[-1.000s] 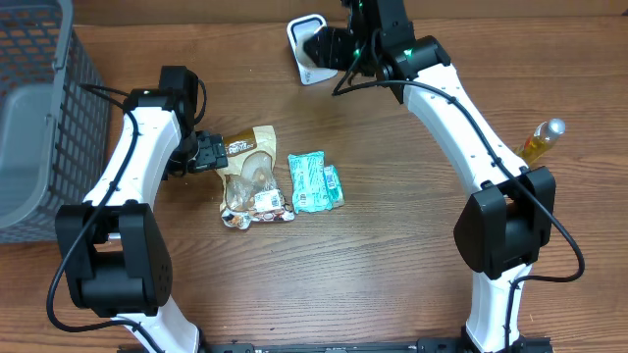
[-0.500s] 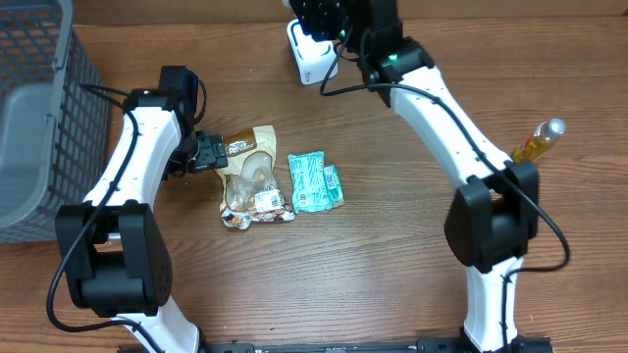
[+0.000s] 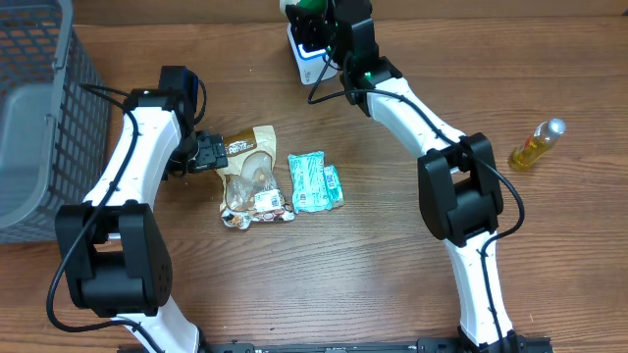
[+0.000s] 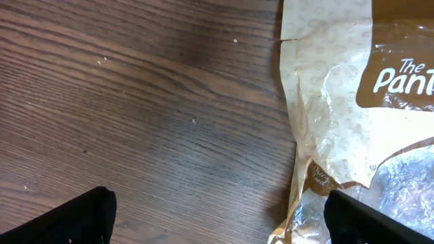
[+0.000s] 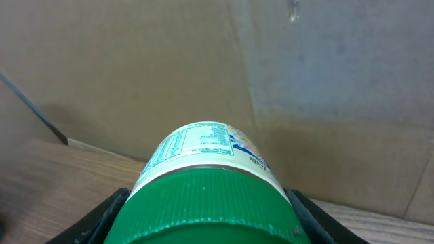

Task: Scan the item barcode
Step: 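Hold the jar's label in front of the white scanner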

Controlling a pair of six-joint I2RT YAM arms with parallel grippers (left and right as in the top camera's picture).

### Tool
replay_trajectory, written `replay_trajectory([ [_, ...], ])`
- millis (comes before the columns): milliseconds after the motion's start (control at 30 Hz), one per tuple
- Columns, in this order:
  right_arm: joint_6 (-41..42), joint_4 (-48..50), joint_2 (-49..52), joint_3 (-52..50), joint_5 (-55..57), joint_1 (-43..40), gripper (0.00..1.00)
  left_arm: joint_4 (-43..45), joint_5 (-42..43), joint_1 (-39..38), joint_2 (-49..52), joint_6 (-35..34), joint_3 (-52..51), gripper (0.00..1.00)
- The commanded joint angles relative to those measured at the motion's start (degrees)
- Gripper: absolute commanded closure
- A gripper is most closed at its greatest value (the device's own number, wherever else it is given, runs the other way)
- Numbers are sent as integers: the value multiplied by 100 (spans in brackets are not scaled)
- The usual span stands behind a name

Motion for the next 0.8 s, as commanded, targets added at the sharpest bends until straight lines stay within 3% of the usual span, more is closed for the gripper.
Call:
replay_trajectory([
  [0, -42, 245, 79, 116, 162, 4, 64, 7, -55, 15, 39, 107, 85, 1],
  [767, -37, 1204, 704, 116, 612, 4, 64, 4, -55, 15, 39, 107, 85, 1],
])
